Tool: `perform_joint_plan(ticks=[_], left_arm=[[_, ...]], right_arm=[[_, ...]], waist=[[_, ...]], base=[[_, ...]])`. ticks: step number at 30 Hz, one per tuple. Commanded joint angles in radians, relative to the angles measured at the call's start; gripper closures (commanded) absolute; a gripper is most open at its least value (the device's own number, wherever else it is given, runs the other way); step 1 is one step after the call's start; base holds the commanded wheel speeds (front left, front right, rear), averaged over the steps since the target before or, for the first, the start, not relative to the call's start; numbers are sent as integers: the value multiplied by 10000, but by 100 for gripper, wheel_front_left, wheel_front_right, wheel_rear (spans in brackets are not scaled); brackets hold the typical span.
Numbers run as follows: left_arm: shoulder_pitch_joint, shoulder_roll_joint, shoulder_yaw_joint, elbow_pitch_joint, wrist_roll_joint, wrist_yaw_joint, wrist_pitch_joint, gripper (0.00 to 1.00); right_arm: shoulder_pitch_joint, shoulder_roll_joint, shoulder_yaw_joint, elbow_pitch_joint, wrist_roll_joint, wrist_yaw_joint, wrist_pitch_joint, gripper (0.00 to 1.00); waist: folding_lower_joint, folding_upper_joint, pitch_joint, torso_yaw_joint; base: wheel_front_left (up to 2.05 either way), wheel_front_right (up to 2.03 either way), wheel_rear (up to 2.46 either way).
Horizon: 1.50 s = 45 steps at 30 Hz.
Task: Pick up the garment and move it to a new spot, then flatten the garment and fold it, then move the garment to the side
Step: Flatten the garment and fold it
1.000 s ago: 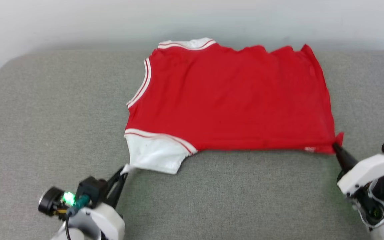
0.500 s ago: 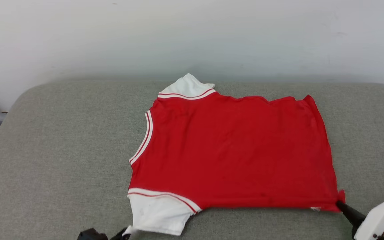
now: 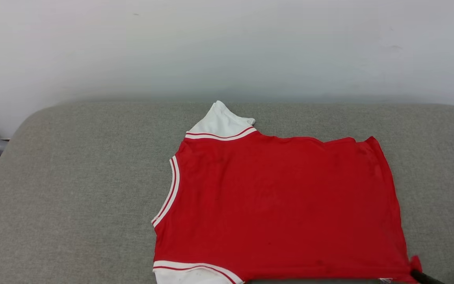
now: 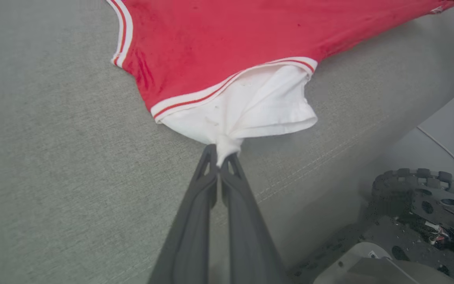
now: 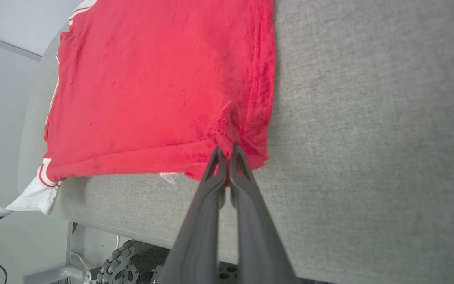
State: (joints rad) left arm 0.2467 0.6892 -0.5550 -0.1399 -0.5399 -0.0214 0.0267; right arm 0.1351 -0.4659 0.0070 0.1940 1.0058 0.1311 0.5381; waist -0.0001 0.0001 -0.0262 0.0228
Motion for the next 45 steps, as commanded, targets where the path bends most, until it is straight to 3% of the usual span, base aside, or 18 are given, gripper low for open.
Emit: perform_joint_plan(ticks=[1,8,17,28,39,40,41,45], left_arm=[[-220,105,155,-143,126,122,-126,100],[-1067,72,484,-434,247,230,-75,100],[-2978,74,744,11,472,-111,179,100],[-5275,-386,415,1729,758,-670,320,100],[-6668,-760,-270,3618,1009,-967,123,100],[-6726,-823,-370,3801,991,-990,163,72],[-6806,-874,-439,3943,1038,-989,102,0],[-6959,-1105,-571,4539,978,-1015,-207,0]], right_arm=[[130,32,-174,-217,-14,-8,62,100],[-329,218,-572,-728,-321,-8,331,100],[-1638,680,-852,-737,-1129,-8,653,100],[-3309,1026,-792,-90,-2116,-8,1031,100],[-4044,1150,-417,635,-2660,-8,1121,100],[-4056,1150,-390,686,-2718,-8,1094,90],[-4088,1142,-373,732,-2765,-8,1043,0],[-4183,1058,-184,740,-2867,-11,751,0]], waist=[[1,-1,67,-4],[1,-1,400,-42],[1,-1,1341,-168],[1,-1,2724,-264],[1,-1,3184,-294],[1,-1,3181,-290],[1,-1,3171,-287],[1,-1,2978,-271]], base=[[0,0,0],[0,0,0],[0,0,0],[0,0,0],[0,0,0],[0,0,0],[0,0,0],[0,0,0]])
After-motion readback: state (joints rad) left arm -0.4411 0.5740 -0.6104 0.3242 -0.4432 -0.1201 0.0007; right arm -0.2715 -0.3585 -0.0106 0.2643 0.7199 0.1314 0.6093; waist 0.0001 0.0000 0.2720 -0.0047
